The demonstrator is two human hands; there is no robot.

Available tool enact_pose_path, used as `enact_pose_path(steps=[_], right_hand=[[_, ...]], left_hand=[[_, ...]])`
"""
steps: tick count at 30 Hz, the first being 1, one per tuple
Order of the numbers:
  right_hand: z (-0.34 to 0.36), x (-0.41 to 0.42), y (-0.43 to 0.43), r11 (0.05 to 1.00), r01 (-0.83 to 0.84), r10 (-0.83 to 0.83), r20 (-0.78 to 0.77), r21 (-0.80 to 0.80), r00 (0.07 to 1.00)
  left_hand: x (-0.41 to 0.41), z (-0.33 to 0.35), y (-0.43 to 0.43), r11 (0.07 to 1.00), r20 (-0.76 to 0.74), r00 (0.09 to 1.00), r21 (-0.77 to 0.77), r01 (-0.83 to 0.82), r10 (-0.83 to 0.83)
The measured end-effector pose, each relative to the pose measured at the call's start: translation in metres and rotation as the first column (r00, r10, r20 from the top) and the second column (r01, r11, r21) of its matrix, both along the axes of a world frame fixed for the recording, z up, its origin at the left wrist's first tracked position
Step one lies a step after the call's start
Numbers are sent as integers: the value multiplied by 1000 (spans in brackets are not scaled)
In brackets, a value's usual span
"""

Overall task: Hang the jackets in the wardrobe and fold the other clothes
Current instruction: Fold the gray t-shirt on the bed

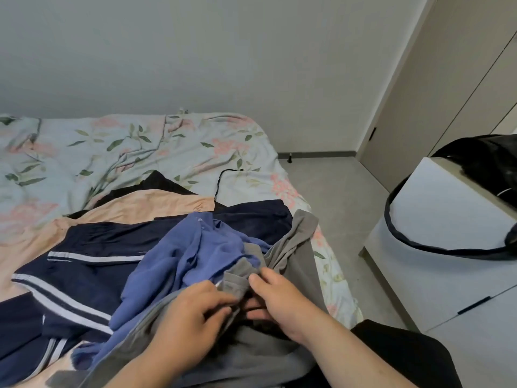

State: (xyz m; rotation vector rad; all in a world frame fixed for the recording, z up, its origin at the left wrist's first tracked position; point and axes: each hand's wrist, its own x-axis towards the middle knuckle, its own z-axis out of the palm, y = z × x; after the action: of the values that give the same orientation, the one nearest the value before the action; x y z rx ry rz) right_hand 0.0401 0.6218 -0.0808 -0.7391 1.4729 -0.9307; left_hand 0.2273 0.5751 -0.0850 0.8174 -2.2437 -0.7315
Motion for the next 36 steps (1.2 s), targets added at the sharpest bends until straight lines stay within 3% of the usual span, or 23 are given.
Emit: enact_pose_path(steps=[2,4,7,9,11,14,17,23,25,27,28,30,31,32,34,36], right_hand=[[-4,7,0,987,146,-158,272,66,949],[-7,8,2,976,203,-217,381,76,899],[-11,2,8,971,227,-236,361,68,902],[-13,-5,12,977,205,-211,338,52,917],[-14,-11,16,985,173,-168,336,15,927],[-13,-13,18,985,168,-136,393,-49,909],[-15,-11,17,968,242,-189,446,-65,875],[-25,-16,21,940,341,-307,414,-7,857],[-25,-18,22,938,345,-312,406,-10,859],[-26,-20,22,930,367,-335,401,-3,852],[-27,-21,22,924,383,-352,395,2,848],[-29,-23,21,912,411,-388,360,15,848],[-31,-24,21,907,421,-403,338,23,850],[-32,-25,20,904,427,-413,320,29,853],[-33,-25,20,903,427,-417,304,37,856],[-33,-25,20,907,419,-413,296,43,861]], left_hand=[[-2,0,6,998,6,998,18,60,-60],[0,-3,10,996,27,996,31,89,-89],[2,-10,7,990,24,998,132,54,-58],[1,-15,-10,974,51,995,204,-100,91],[2,-18,-35,950,215,961,219,-222,175],[-5,-24,-56,970,361,932,237,-53,-37],[-22,-32,-58,963,347,929,266,36,-131],[-26,-42,-77,913,196,979,386,-134,61],[-20,-37,-94,858,71,967,448,-251,246],[-5,-27,-123,715,-138,847,614,-334,514],[5,-20,-139,620,-215,727,704,-347,652],[33,-8,-166,507,-266,511,752,-420,818],[47,-3,-175,487,-280,450,747,-452,848],[57,-1,-178,475,-279,427,744,-470,860],[65,0,-167,477,-229,466,701,-530,854],[64,-3,-138,479,-95,501,488,-730,860]])
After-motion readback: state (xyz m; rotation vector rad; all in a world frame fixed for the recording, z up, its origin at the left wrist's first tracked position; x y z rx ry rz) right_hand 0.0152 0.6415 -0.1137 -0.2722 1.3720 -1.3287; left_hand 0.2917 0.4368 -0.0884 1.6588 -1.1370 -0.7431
